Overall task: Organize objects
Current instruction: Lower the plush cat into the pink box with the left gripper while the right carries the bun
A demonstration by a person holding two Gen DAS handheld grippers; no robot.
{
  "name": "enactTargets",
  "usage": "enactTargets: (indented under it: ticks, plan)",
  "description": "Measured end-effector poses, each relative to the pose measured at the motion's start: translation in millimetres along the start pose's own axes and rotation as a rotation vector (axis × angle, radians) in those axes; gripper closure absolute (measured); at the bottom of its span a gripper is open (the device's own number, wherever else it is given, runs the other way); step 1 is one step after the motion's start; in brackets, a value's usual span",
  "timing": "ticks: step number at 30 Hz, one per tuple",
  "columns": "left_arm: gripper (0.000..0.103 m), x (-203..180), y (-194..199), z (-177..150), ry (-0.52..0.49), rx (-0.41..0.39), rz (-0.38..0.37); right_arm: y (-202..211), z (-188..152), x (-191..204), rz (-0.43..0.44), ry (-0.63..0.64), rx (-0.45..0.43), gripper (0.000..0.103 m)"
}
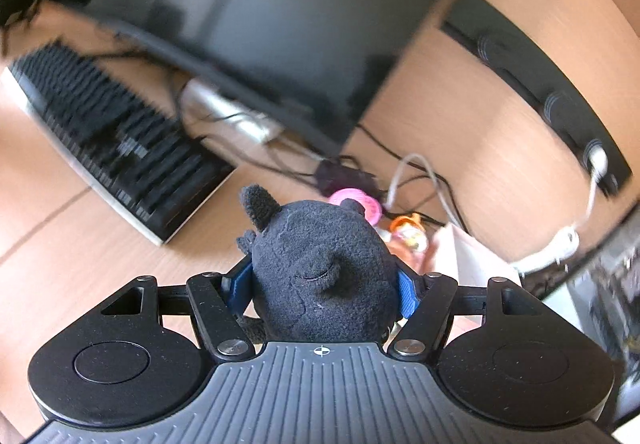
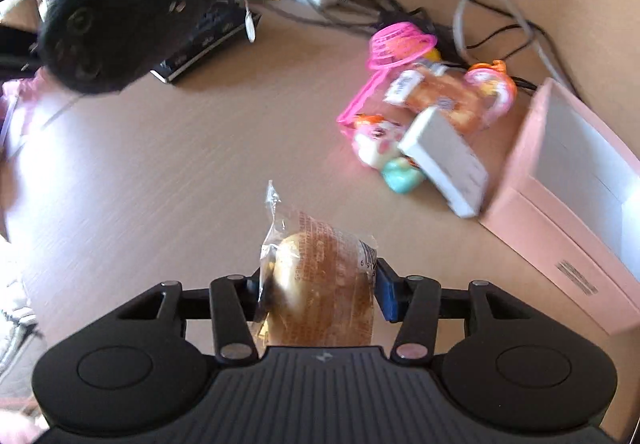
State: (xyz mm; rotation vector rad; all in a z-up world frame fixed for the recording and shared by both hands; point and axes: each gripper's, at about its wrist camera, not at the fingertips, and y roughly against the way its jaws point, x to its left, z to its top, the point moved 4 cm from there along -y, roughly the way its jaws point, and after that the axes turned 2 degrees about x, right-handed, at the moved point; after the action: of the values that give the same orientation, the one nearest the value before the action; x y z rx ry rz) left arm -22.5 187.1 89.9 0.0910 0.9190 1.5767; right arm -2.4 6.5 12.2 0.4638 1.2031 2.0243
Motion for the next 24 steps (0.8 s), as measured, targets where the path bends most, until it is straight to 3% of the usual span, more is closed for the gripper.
enactTargets:
  ticks: [5, 10, 14, 20, 24]
  plan:
    - [0.031, -40, -7, -13, -0.17, 0.072, -0.051, 42, -41, -25, -0.024, -0.014, -0.082, 0.054]
    - [0.031, -57, -7, -44, -0.321, 0.228, -0.146, 73, -69, -50, -0.12, -0.024, -0.154, 0.054]
    - [0.031, -76, -22, -60, -0.365, 0.36, -0.188, 97, -92, -74, -0.169, -0.122, -0.187, 0.054]
    - [0.031, -129, -28, -56, -0.422, 0.313, -0.309, 126, -107, -104, -0.246, -0.201, -0.208, 0.054]
    - [0.03, -174, -45, -31, -0.456, 0.213, -0.337, 138, -116, -122, -0.262, -0.302, -0.255, 0.053]
